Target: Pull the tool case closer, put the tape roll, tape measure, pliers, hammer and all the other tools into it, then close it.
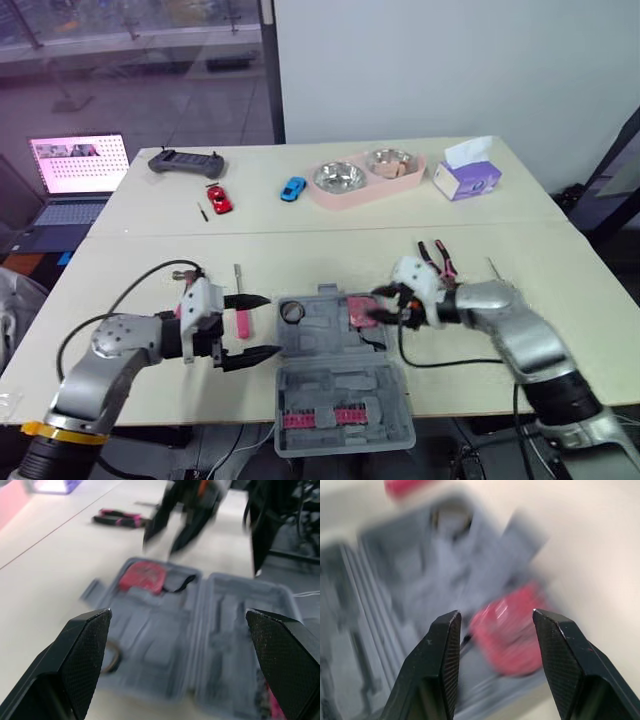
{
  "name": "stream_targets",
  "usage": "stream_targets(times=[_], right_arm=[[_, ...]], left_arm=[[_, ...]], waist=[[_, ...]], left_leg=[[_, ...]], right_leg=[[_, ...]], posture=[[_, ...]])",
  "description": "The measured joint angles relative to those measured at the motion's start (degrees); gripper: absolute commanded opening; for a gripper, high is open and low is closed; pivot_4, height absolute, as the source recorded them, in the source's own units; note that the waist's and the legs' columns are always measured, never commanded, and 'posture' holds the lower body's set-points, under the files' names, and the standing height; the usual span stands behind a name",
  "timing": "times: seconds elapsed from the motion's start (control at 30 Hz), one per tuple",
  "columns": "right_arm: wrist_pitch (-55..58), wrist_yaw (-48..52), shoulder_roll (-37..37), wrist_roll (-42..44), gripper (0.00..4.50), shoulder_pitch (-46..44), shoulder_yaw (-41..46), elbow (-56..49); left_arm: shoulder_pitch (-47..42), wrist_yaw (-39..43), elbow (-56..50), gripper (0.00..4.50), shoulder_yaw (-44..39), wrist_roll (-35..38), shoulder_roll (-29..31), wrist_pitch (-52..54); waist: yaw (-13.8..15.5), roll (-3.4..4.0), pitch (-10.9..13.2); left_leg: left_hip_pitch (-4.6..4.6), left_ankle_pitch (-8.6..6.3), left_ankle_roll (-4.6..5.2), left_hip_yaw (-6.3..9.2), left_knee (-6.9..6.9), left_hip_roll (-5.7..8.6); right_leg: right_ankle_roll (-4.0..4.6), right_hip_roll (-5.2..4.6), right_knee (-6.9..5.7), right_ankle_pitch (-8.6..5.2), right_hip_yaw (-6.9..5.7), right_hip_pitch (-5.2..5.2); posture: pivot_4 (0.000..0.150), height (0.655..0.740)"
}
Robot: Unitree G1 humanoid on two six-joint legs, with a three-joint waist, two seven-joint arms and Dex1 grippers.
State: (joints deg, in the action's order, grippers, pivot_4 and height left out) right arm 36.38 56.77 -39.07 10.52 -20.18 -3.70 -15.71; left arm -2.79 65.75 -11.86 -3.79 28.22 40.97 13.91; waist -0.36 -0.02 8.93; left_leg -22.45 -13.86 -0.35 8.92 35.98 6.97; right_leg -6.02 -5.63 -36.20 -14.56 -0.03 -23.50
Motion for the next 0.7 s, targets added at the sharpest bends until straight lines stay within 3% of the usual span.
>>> stream_targets(times=[0.07, 0.23, 0.4, 0.7], right_arm=[[-0.37, 1.48, -4.50, 3.53, 2.57, 7.89, 9.71, -5.71], [-5.32, 5.32, -8.85, 5.58, 4.41, 28.34, 28.55, -1.19], [-10.74, 6.62, -8.87, 6.97, 4.41, 36.46, 40.67, 6.10], [-21.05, 5.29, -7.20, 6.64, 4.41, 42.05, 42.38, 13.36]], left_arm=[[2.39, 0.73, 4.45, 4.50, -5.26, 0.47, 3.28, -0.90], [7.74, 2.43, 19.72, 4.50, -16.17, -2.10, 9.71, -6.78], [8.85, 2.93, 31.44, 4.50, -22.85, -3.21, 12.47, -12.36], [9.25, 4.80, 43.78, 4.50, -23.98, -6.00, 13.22, -19.28]], waist=[[1.00, -0.07, -0.02], [2.03, -0.01, 0.05], [1.92, -0.13, 0.13], [0.92, -0.16, 0.13]], left_leg=[[-0.01, -0.07, 0.10, 0.03, -0.07, -0.04], [-0.02, -0.22, 0.22, -0.31, -0.04, -0.02], [0.16, -0.33, 0.04, -0.94, 0.06, -0.26], [0.11, -0.30, 0.24, -1.05, -0.02, -0.47]], right_leg=[[-0.05, 0.03, 0.07, -0.06, -0.04, 0.03], [0.02, -0.09, 0.19, -0.13, -0.01, 0.05], [0.09, -0.28, 0.19, -0.23, 0.20, 0.10], [0.23, -0.21, 0.14, -0.15, 0.15, -0.11]], posture=[[0.150, 0.7400], [0.150, 0.7400], [0.150, 0.7400], [0.150, 0.7400]])
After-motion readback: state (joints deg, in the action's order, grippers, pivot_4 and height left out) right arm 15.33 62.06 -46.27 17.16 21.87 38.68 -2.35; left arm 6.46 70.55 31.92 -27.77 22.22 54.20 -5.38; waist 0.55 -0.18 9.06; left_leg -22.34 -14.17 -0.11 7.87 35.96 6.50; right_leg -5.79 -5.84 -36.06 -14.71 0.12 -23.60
